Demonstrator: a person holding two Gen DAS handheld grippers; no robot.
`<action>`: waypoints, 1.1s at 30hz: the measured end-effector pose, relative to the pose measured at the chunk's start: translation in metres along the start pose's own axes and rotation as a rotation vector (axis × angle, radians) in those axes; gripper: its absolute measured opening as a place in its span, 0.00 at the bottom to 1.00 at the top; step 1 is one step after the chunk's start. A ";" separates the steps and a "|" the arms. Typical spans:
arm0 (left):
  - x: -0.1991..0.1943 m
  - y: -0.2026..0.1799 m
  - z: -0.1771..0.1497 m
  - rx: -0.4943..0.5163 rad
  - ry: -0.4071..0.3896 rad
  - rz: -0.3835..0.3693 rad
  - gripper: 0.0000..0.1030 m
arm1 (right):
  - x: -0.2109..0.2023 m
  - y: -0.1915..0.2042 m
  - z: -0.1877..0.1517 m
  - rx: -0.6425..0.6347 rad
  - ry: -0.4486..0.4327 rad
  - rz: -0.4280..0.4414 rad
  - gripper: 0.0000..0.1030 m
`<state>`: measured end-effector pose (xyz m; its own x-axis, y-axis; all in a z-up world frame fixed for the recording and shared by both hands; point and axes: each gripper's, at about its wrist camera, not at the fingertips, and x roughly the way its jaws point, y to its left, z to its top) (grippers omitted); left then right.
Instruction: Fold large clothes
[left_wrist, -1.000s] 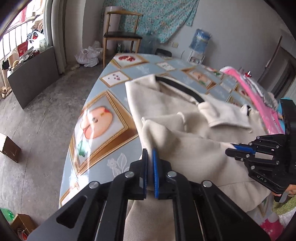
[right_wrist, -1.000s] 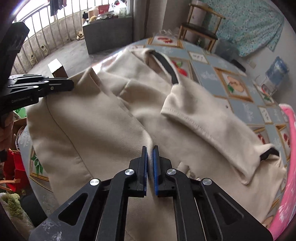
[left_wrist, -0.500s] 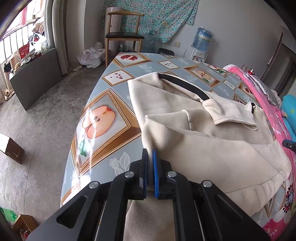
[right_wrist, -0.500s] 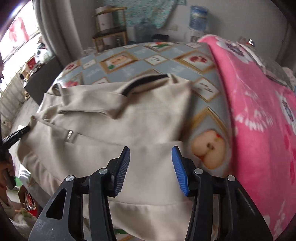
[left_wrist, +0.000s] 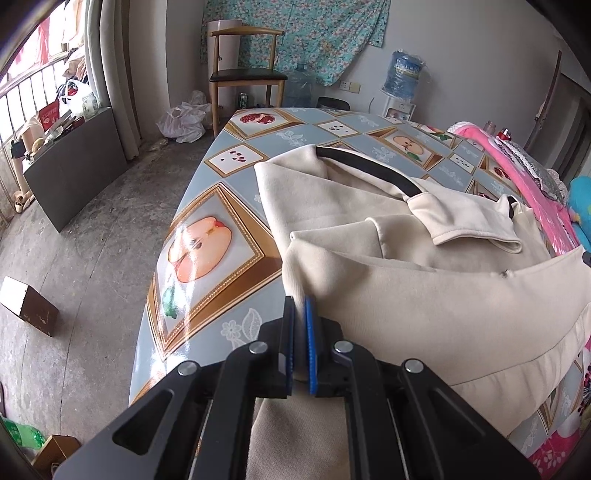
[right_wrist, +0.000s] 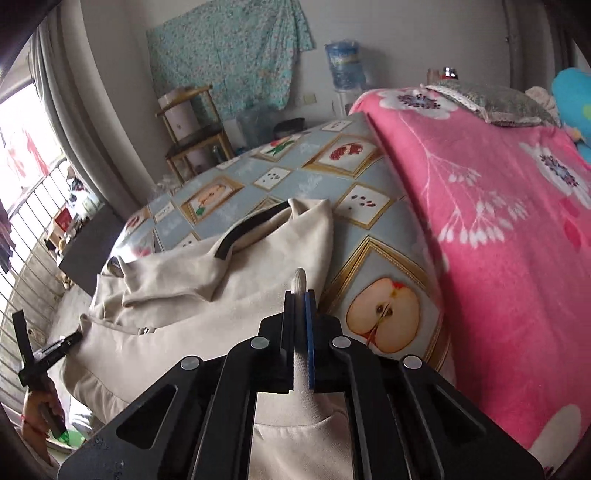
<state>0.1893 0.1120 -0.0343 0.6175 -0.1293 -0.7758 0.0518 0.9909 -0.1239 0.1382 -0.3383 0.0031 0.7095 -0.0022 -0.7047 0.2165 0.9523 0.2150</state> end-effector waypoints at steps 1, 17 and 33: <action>0.000 0.000 0.000 0.002 -0.001 0.002 0.06 | 0.013 -0.004 -0.002 0.015 0.022 -0.005 0.05; 0.000 0.000 -0.001 0.010 -0.005 -0.003 0.06 | -0.007 0.070 -0.007 -0.219 0.057 0.061 0.43; -0.001 -0.008 -0.004 0.043 -0.013 0.033 0.06 | 0.087 0.200 -0.074 -0.410 0.361 0.082 0.45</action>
<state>0.1856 0.1037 -0.0348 0.6298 -0.0966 -0.7707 0.0652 0.9953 -0.0714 0.1938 -0.1256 -0.0654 0.4226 0.1128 -0.8993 -0.1596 0.9860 0.0487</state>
